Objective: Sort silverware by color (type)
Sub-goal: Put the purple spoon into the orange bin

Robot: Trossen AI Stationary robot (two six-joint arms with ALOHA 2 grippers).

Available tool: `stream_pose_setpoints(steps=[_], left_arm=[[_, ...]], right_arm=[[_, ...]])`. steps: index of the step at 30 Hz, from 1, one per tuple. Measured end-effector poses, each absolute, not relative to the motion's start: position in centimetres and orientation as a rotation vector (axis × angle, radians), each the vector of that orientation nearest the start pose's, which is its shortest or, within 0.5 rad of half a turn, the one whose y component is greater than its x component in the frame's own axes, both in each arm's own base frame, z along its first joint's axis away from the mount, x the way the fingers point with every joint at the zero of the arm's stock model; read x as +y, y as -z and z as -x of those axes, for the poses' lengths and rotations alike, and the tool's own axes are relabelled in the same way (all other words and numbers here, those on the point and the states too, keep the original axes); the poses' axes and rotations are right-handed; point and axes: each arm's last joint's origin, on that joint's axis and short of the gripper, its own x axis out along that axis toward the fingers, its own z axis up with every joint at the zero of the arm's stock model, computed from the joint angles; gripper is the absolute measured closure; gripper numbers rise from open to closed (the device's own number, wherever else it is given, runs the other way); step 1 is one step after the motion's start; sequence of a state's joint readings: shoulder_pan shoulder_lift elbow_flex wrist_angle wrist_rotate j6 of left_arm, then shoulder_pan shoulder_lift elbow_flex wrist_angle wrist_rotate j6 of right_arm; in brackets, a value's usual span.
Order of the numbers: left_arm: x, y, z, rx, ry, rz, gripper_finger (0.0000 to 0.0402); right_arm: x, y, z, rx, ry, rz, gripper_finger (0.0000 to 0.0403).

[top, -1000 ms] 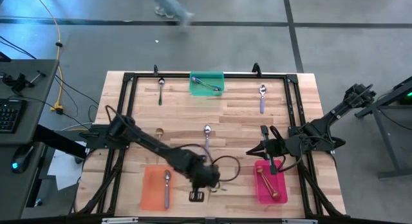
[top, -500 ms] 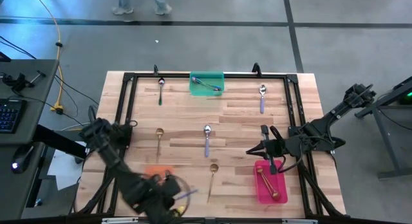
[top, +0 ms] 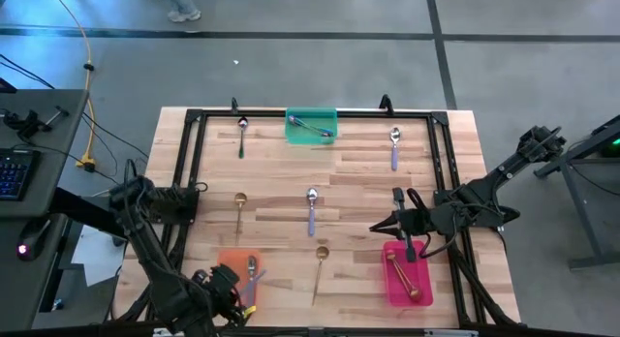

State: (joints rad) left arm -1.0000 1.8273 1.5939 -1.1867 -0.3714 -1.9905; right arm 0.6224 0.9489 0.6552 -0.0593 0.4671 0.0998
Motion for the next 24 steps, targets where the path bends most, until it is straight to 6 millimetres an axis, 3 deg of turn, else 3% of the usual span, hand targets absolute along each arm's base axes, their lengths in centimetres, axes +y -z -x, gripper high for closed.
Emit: stream_pose_setpoints(steps=[12,24], left_arm=[[-26.8,-21.3,-17.9,0.934,-0.641,1.071,0.0401],[-26.6,-20.7,-17.2,0.941,-0.651,1.041,0.0401]], right_arm=[[11.0,-27.3,-17.5,0.306,-0.138,0.077,0.0403],[10.9,-27.2,-17.5,0.316,-0.138,0.084,0.0403]])
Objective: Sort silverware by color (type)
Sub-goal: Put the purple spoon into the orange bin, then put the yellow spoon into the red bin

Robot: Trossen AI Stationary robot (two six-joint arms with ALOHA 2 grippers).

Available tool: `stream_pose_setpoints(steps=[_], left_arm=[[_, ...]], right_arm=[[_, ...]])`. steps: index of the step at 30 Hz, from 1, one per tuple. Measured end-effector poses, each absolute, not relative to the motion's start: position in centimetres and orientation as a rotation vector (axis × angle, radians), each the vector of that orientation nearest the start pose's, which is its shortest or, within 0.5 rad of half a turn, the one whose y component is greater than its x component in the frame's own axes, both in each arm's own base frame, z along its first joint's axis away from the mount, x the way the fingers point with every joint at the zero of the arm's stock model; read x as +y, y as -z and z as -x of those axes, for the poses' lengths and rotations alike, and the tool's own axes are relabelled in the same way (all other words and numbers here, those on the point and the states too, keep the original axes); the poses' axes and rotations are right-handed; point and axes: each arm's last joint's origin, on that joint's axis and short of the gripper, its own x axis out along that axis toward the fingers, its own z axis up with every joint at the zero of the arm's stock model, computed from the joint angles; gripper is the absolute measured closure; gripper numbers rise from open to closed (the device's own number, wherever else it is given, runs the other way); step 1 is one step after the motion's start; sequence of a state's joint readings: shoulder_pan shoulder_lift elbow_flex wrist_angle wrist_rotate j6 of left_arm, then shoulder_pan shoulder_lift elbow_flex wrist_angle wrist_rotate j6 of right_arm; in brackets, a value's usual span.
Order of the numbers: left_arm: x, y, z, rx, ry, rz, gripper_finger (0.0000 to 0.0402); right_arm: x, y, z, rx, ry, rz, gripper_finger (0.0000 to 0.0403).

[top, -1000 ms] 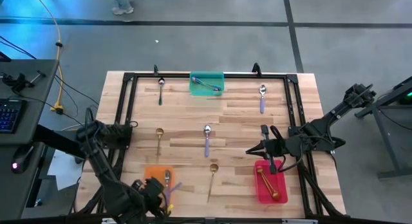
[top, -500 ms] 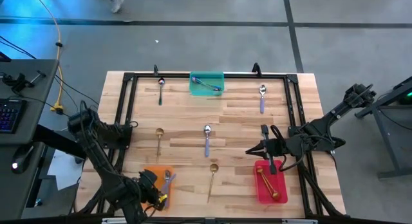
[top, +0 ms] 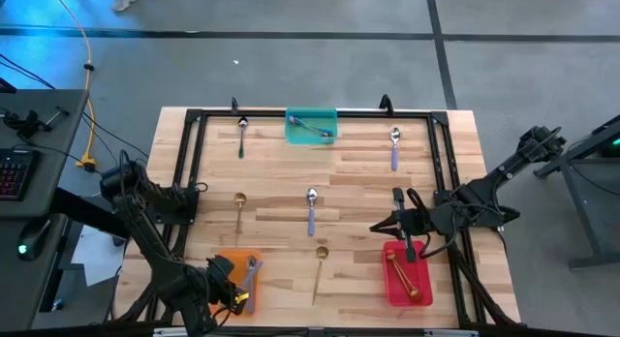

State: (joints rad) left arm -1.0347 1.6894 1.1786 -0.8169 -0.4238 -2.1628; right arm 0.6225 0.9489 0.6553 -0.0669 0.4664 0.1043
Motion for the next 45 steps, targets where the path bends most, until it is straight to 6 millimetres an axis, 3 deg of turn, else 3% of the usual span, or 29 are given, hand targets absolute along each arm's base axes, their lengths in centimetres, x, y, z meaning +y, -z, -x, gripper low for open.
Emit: stream_pose_setpoints(steps=[20,29,33,37,42,45], left_arm=[[-25.7,-19.7,-16.4,0.991,-0.71,0.971,0.0398],[-25.7,-19.7,-16.4,1.007,-0.644,0.859,0.0353],[-25.2,-20.9,-16.4,0.993,-0.556,0.785,0.0334],[-23.6,-22.9,-16.8,0.936,-0.487,0.691,0.0342],[-20.6,-25.4,-18.0,0.91,-0.409,0.53,0.0394],[-18.6,-25.8,-18.9,0.886,-0.325,0.475,0.0395]], right_arm=[[10.9,-27.2,-17.5,0.314,-0.138,0.072,0.0403],[10.9,-27.2,-17.5,0.313,-0.127,0.056,0.0403],[10.8,-27.2,-17.5,0.308,-0.101,0.056,0.0403],[10.7,-27.2,-17.6,0.304,-0.086,0.055,0.0403],[9.9,-27.4,-18.1,0.291,-0.036,0.024,0.0403],[9.4,-27.0,-18.8,0.307,0.005,0.021,0.0403]])
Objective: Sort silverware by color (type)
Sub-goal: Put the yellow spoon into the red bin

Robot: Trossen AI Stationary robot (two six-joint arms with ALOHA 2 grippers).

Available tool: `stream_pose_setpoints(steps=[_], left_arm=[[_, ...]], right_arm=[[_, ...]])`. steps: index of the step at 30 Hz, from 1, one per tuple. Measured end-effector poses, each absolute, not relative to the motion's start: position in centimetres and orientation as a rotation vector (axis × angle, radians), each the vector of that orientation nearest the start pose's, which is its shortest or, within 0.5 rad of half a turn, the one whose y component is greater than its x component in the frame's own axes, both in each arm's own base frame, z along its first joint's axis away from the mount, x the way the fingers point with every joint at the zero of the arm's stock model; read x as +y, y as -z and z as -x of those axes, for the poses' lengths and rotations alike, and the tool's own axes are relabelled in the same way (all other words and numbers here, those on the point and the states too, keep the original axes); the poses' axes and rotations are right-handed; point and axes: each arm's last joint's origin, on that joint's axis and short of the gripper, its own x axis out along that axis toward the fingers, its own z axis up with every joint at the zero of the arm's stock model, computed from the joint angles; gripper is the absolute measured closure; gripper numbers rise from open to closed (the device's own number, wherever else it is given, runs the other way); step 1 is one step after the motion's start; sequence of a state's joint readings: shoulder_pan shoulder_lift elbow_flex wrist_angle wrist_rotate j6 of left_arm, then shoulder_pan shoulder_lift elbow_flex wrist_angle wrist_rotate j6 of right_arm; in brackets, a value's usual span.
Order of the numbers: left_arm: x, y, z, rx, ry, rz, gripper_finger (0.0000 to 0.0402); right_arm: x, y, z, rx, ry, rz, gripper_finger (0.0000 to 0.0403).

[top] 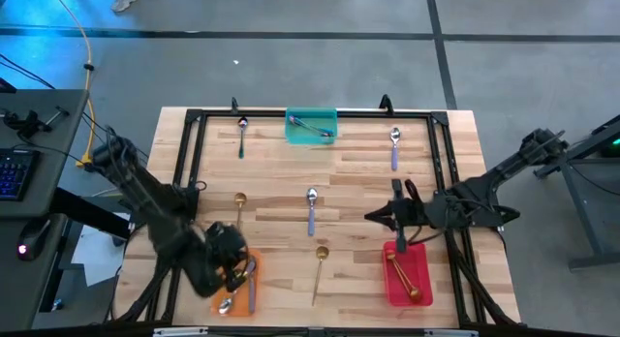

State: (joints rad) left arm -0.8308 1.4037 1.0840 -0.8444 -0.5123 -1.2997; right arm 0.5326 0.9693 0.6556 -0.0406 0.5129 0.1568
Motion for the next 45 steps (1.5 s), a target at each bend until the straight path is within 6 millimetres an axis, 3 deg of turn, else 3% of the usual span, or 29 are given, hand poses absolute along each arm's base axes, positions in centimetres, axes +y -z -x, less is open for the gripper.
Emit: stream_pose_setpoints(steps=[5,10,15,20,28,34,41,45], left_arm=[[-14.8,-24.0,-20.1,0.794,-0.16,0.51,0.04],[-10.9,-20.7,-20.9,0.703,-0.048,0.554,0.0401],[-7.4,-17.4,-20.7,0.74,-0.094,0.583,0.0399],[-5.3,-16.1,-20.5,0.766,-0.17,0.566,0.0378],[-3.3,-15.1,-19.6,0.897,-0.316,0.552,0.0314],[-2.8,-14.6,-19.0,0.97,-0.387,0.574,0.0273],[-3.0,-14.9,-19.3,0.935,-0.346,0.555,0.0257],[-3.6,-15.4,-20.0,0.857,-0.282,0.551,0.0261]], right_arm=[[8.8,-25.8,-20.2,0.363,0.05,0.039,0.0403],[8.7,-24.5,-22.1,0.391,0.061,0.012,0.0403],[8.7,-23.2,-23.9,0.388,0.054,-0.034,0.0403],[8.6,-21.4,-25.6,0.41,0.085,-0.075,0.0403],[7.5,-18.7,-28.0,0.426,0.123,-0.135,0.0403],[6.8,-18.1,-28.5,0.441,0.128,-0.154,0.0403],[6.6,-18.0,-28.6,0.473,0.052,-0.302,0.0399],[7.0,-17.8,-28.4,0.519,-0.001,-0.435,0.0364]])
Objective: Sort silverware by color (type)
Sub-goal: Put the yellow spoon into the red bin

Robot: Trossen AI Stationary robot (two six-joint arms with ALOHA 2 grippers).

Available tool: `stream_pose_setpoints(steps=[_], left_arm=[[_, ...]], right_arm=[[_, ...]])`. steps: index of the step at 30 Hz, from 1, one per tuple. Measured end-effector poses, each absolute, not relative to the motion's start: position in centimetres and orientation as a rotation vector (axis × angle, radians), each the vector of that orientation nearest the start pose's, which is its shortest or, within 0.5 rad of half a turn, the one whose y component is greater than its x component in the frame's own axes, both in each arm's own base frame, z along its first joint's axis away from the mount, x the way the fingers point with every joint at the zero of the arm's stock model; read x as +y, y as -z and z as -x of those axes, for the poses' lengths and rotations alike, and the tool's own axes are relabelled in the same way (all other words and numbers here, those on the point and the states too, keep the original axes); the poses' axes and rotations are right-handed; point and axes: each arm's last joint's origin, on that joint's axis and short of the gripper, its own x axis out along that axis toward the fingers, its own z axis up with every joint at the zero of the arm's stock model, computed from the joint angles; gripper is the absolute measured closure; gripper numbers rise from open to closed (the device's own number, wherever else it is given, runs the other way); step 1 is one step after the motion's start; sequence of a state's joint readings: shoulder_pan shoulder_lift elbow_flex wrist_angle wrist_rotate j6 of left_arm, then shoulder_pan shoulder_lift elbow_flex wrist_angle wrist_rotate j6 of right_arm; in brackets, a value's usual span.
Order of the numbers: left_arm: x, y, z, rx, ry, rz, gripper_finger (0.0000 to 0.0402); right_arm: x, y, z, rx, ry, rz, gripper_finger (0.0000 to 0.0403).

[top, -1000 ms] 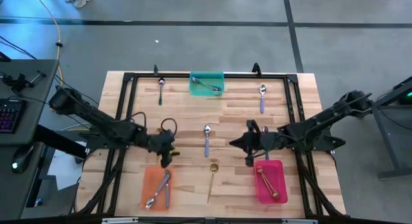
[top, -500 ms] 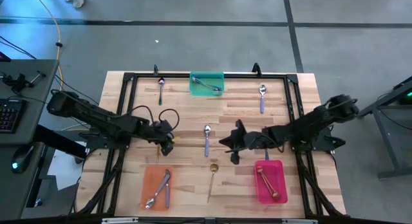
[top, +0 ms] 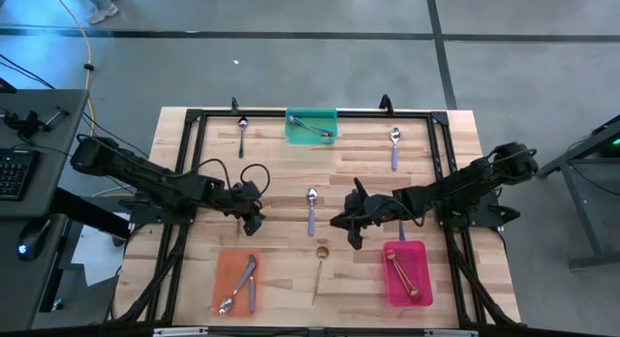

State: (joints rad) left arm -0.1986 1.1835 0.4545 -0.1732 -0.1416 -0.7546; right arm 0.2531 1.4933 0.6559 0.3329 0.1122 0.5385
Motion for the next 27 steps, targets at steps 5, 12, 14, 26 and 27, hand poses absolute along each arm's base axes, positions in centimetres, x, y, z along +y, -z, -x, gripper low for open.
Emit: stream_pose_setpoints(steps=[5,12,14,26,27], left_arm=[[-4.4,-16.0,-20.5,0.756,-0.255,0.53,0.0269],[-4.6,-16.2,-20.6,0.709,-0.289,0.477,0.027],[-4.6,-16.2,-20.6,0.703,-0.29,0.475,0.027],[-4.8,-16.2,-20.5,0.693,-0.3,0.433,0.0271],[-4.9,-16.2,-20.5,0.691,-0.302,0.428,0.0271]], right_arm=[[7.8,-17.5,-28.0,0.574,0.008,-0.553,0.0291],[8.5,-14.7,-28.9,0.669,0.029,-0.651,0.0242],[8.8,-13.7,-29.7,0.718,0.007,-0.658,0.0241],[10.4,-10.7,-34.1,0.859,-0.059,-0.62,0.0242],[10.4,-10.7,-34.2,0.856,-0.063,-0.612,0.0245]])
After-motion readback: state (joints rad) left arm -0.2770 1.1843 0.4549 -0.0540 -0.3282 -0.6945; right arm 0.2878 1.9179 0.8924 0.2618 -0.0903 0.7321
